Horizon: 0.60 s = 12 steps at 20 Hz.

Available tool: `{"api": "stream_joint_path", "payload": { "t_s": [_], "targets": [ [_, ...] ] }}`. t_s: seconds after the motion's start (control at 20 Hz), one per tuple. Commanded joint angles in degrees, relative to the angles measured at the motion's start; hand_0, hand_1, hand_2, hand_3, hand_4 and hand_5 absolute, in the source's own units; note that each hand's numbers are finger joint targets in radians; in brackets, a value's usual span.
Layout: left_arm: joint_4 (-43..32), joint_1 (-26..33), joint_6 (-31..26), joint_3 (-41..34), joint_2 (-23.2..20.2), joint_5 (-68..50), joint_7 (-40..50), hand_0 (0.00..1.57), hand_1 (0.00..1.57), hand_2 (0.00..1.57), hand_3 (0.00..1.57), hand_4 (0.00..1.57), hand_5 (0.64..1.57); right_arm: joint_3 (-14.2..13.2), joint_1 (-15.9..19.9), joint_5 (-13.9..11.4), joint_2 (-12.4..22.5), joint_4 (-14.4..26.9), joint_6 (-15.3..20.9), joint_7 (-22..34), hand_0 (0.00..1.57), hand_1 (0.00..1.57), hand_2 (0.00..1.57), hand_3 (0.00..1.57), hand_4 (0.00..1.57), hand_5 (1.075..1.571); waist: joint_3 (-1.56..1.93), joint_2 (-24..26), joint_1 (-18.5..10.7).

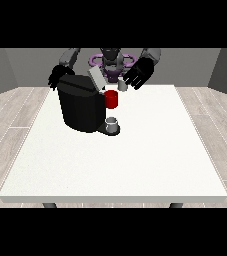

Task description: Insert the coffee pod into the coffee machine and close the lid

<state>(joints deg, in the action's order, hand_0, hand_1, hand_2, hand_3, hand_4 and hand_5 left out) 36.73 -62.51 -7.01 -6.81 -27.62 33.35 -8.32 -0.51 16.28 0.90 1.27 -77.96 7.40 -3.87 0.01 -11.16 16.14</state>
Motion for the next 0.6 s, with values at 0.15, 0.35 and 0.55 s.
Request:
{"api": "stream_joint_path", "payload": {
  "t_s": [0.15,0.35,0.55],
  "targets": [
    [-0.1,-3.5,0.5,0.7,1.0,1.6,1.5,1.26,1.26,1.31,1.24,0.51,1.571,-1.6,5.3,-1.2,1.3,-0.9,2.6,4.0,0.0,0.0,0.0,0.0,0.52,1.571,-0.01,-2.0,0.1],
    [0.7,-4.9,-2.1,0.6,1.5,1.0,2.7,1.28,1.28,1.3,1.24,0.49,1.571,-2.5,3.1,0.1,1.1,2.1,1.3,0.2,0.0,0.0,0.0,0.0,0.53,1.571,0.02,-1.1,-1.2],
    [-0.6,-3.5,0.4,0.7,2.1,2.4,2.9,1.29,1.29,1.32,1.22,0.5,1.571,-0.6,0.2,-1.2,0.2,-0.3,1.5,-1.1,0.0,0.0,0.0,0.0,0.48,1.571,0.01,-1.6,1.1]
  ]
}}
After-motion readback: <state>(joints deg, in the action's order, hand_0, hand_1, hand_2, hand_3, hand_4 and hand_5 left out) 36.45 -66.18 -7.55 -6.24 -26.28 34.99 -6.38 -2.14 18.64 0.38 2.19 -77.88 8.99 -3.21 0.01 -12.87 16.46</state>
